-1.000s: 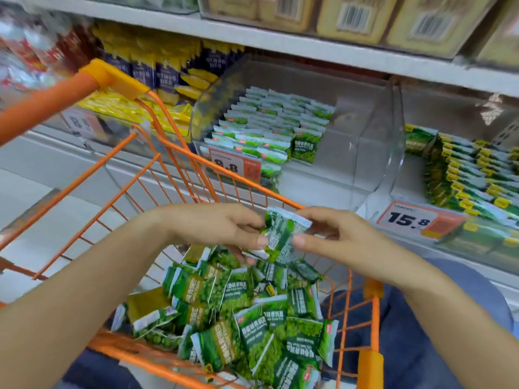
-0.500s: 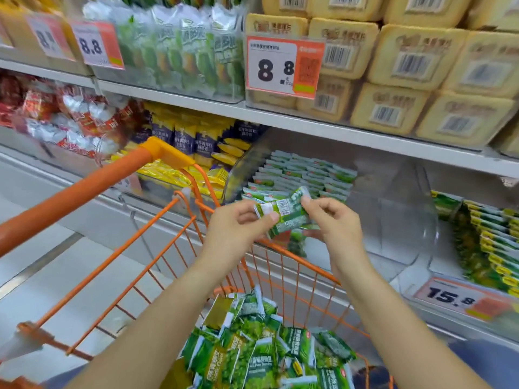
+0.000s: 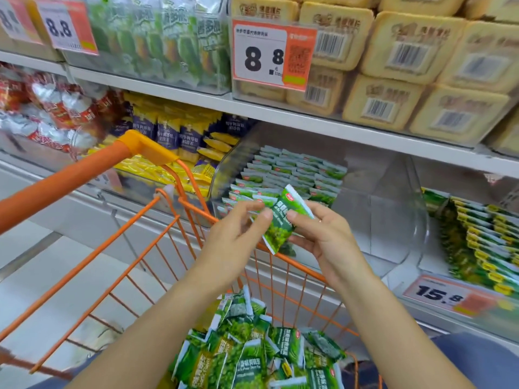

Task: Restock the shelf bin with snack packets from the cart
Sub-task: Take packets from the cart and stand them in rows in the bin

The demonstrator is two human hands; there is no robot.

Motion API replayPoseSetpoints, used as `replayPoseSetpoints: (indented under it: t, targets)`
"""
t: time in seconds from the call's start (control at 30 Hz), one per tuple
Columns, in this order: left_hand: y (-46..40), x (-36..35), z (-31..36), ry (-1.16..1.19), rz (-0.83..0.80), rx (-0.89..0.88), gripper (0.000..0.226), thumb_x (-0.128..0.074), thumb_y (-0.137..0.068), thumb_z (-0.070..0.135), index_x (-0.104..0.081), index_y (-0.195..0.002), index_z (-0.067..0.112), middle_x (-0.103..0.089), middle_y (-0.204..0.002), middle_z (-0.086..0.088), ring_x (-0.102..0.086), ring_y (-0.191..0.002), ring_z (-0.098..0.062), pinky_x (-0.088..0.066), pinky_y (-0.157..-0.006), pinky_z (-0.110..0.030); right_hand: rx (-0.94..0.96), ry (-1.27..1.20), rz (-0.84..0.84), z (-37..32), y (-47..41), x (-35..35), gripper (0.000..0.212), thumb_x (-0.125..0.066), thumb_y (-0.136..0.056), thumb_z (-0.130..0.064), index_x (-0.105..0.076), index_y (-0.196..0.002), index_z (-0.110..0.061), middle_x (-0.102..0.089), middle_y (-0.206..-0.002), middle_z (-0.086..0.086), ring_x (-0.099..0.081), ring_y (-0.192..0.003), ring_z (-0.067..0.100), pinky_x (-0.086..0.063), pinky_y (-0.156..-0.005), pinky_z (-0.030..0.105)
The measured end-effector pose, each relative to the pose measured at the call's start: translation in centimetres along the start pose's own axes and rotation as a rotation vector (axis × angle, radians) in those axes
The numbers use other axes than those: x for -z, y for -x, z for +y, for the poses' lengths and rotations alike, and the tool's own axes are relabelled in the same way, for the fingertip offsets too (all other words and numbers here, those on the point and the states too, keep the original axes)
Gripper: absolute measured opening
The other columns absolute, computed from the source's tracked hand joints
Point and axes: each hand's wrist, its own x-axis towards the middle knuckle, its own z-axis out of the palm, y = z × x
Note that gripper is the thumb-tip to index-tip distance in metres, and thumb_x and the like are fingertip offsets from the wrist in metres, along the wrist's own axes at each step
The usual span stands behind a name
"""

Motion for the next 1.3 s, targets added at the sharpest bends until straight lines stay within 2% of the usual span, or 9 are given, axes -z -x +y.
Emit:
replayPoseSetpoints:
  t: [0.1,0.17,0.27,0.4,0.6,0.77,0.97,1.17,1.3]
  targets:
    - [-0.2,-0.5,-0.4,-0.163,0.031,-0.034,0.047,-0.048,-0.092,0.049,-0.057,-0.128,0.02,-0.062,-0.094,0.006,-0.056,-0.081,-0.007,-0.039,-0.066,-0.017,-0.029,-0.045,-0.045,0.0,0.3,-0.3,0.021,-0.065,-0.086,-0.014,-0.067,-0.107,-0.012,-0.073,-0.097,0.005,-0.069,-0.084,0.016,-0.054,-0.067,0.024]
    - [-0.3,-0.7,-1.0,-0.265,0.089,-0.091,0.053,-0.042,-0.092,0.056,-0.058,-0.128,0.021,-0.063,-0.105,0.003,-0.056,-0.095,-0.011,-0.043,-0.08,-0.023,-0.036,-0.027,-0.063,-0.2,0.4,-0.1,0.02,-0.065,-0.086,-0.014,-0.067,-0.105,-0.008,-0.073,-0.094,0.006,-0.069,-0.082,0.016,-0.055,-0.066,0.023]
    - [-0.9,-0.6,-3.3,-0.695,0.077,-0.232,0.066,-0.019,-0.096,0.063,-0.047,-0.139,0.021,-0.053,-0.134,0.003,-0.039,-0.13,-0.015,-0.02,-0.113,-0.035,0.136,0.079,0.166,-1.2,-0.7,2.2,0.01,-0.069,-0.084,-0.011,-0.069,-0.093,-0.011,-0.071,-0.09,0.01,-0.067,-0.082,0.019,-0.057,-0.076,0.031]
    - [-1.2,-0.7,-4.9,-0.815,0.029,-0.221,0.076,-0.007,-0.093,0.063,-0.04,-0.145,0.018,-0.043,-0.147,0.002,-0.03,-0.14,-0.017,0.001,-0.116,-0.03,0.211,0.575,0.4,-1.8,-4.9,6.8,0.009,-0.077,-0.079,-0.021,-0.069,-0.079,-0.018,-0.068,-0.078,0.011,-0.063,-0.075,0.024,-0.053,-0.072,0.041]
    - [-1.3,-0.5,-4.5,-0.824,0.029,-0.246,0.079,-0.003,-0.09,0.064,-0.038,-0.146,0.02,-0.04,-0.149,0.003,-0.027,-0.141,-0.015,0.0,-0.116,-0.03,-0.187,1.158,0.242,-0.4,-10.2,7.0,0.062,-0.068,-0.087,-0.034,-0.047,-0.137,-0.005,-0.051,-0.139,0.014,-0.054,-0.12,0.03,-0.046,-0.098,0.037]
    - [-1.4,-0.4,-4.5,-0.817,0.009,-0.249,0.078,-0.004,-0.09,0.062,-0.038,-0.146,0.02,-0.039,-0.149,0.003,-0.027,-0.14,-0.015,-0.004,-0.116,-0.032,-0.13,1.16,0.326,0.5,-11.1,6.4,0.054,-0.071,-0.086,-0.028,-0.051,-0.128,-0.002,-0.057,-0.128,0.016,-0.056,-0.115,0.031,-0.045,-0.089,0.035]
    - [-1.6,-0.4,-4.8,-0.818,0.013,-0.257,0.073,-0.01,-0.092,0.06,-0.043,-0.143,0.018,-0.045,-0.145,0.002,-0.033,-0.137,-0.017,-0.012,-0.116,-0.035,-0.219,1.084,0.382,1.2,-11.3,7.6,0.044,-0.078,-0.077,-0.041,-0.046,-0.084,-0.011,-0.062,-0.064,0.004,-0.064,-0.066,0.021,-0.051,-0.058,0.03]
    - [-1.5,-0.3,-4.6,-0.812,-0.006,-0.248,0.077,-0.006,-0.09,0.062,-0.04,-0.145,0.02,-0.041,-0.148,0.003,-0.029,-0.139,-0.016,-0.008,-0.117,-0.034,-0.066,1.195,0.342,1.2,-10.7,6.8,0.041,-0.074,-0.081,-0.036,-0.04,-0.08,-0.012,-0.048,-0.075,0.004,-0.049,-0.078,0.024,-0.036,-0.064,0.031]
    - [-1.5,-0.2,-4.7,-0.808,-0.004,-0.26,0.075,-0.008,-0.091,0.061,-0.041,-0.144,0.02,-0.043,-0.147,0.003,-0.031,-0.138,-0.016,-0.011,-0.116,-0.035,-0.043,1.296,0.317,1.2,-11.2,6.9,0.043,-0.073,-0.082,-0.036,-0.039,-0.07,-0.012,-0.041,-0.063,0.002,-0.042,-0.058,0.018,-0.027,-0.049,0.031]
